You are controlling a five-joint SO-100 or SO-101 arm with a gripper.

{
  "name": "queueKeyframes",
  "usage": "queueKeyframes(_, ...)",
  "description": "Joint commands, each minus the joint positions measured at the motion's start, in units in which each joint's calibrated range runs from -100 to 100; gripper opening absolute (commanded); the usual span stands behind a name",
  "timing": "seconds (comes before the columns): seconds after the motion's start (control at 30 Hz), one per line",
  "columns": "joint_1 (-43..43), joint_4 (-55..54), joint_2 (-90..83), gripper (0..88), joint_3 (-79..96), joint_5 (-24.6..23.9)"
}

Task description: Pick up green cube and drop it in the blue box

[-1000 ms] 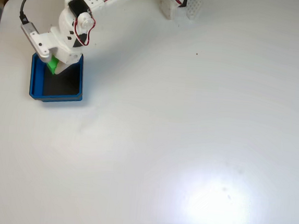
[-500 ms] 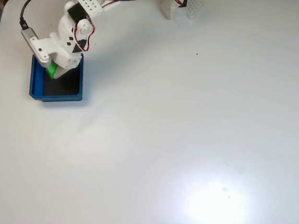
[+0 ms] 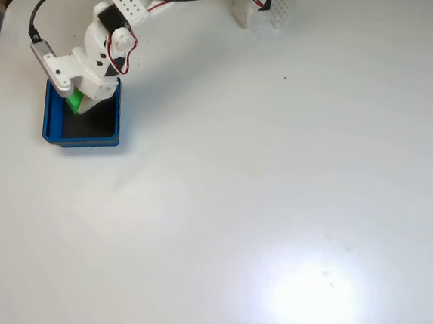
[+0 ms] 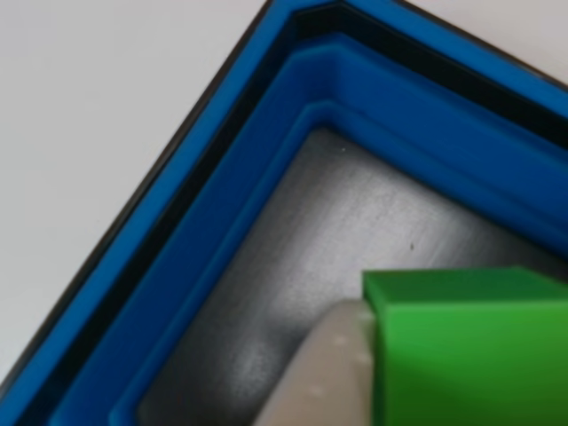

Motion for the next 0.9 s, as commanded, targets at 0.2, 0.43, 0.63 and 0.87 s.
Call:
queueKeyframes(0.2, 0.41, -1.04, -1.23, 19.5, -2.92, -0.15)
queueKeyframes(0.43, 0.41, -1.04, -1.14, 19.9, -2.92, -0.15)
queueKeyframes(0.63, 0.41, -1.12, -1.39, 19.9, -2.92, -0.1)
queueKeyframes(0.87, 0.56, -1.04, -2.4, 19.9, -2.11, 0.2)
